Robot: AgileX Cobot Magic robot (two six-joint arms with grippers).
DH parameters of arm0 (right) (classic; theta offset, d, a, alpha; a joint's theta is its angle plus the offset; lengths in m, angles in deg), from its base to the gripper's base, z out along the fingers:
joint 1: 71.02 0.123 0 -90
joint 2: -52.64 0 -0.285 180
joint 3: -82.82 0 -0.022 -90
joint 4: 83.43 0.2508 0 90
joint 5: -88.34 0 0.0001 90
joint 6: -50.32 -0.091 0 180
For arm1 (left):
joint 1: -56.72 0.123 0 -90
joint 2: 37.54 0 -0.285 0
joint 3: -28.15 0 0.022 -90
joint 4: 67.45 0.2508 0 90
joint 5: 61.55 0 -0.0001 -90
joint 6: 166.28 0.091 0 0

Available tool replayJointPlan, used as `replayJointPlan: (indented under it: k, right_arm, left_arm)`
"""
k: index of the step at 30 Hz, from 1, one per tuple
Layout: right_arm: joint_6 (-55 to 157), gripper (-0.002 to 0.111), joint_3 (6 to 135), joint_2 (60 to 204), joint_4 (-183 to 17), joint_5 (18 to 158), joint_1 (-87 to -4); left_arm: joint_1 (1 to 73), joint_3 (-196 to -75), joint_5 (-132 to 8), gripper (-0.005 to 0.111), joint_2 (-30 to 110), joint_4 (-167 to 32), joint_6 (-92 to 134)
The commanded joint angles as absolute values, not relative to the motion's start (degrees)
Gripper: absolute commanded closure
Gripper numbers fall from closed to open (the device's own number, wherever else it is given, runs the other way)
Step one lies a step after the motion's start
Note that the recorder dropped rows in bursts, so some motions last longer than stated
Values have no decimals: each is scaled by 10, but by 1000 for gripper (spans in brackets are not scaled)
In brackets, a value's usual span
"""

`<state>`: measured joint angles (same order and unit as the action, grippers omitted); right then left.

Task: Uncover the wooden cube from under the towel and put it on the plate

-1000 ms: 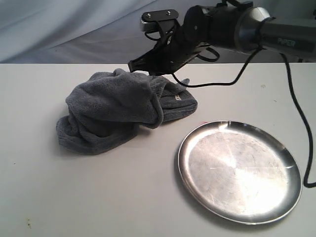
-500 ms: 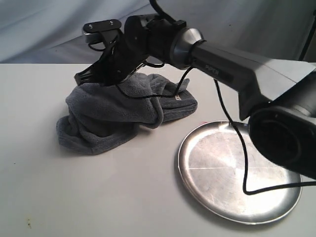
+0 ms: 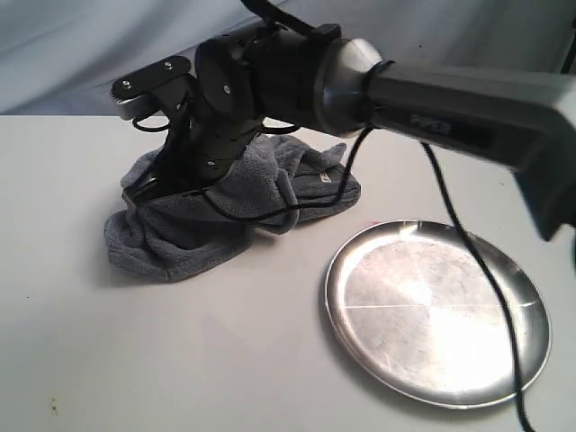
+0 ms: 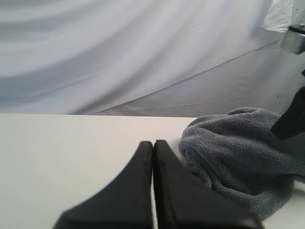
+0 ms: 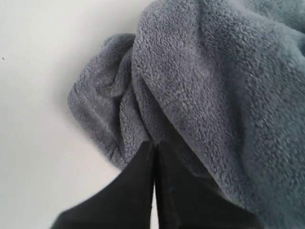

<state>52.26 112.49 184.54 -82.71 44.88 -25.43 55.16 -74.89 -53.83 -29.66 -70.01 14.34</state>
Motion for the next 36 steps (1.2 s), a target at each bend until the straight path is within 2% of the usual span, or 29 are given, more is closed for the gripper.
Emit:
replayJointPlan:
  k: [1,5,9,11,14,20,23,25,36]
  right_arm:
    - [503,108,1003,1777,-849,544,-277]
    - [457,108,938,1752,-849,653,-319]
    - [450,108,959,1755,-839,673,-344]
    - [450,104,981,1762,-839,674,-345]
    - [460,90,1024,1784,-839,672,-345]
    - [481,46,1087,1830,-839,640,-338]
    - [496,31,1091,1845,-839,650,-335]
    - [503,28,1091,1853,-840,665,-332]
    - [503,29,1091,1900,-861,701,-328]
  left_arm:
    - [551,-746,-539,105,-298,-700,143]
    - [551,-746,-539,105,-298,-700,143]
    - [551,-746,-539,105,-298,-700,143]
    - [551,-746,-539,105,-298,-700,143]
    - [551,-746,-539,105,-298,-700,143]
    - [551,-746,-539,105,-298,-700,144]
    - [551,-746,-539,105,-298,-700,144]
    - [551,-746,-539,105,-298,-700,144]
    - [551,-746,-539,105,-298,-700,142]
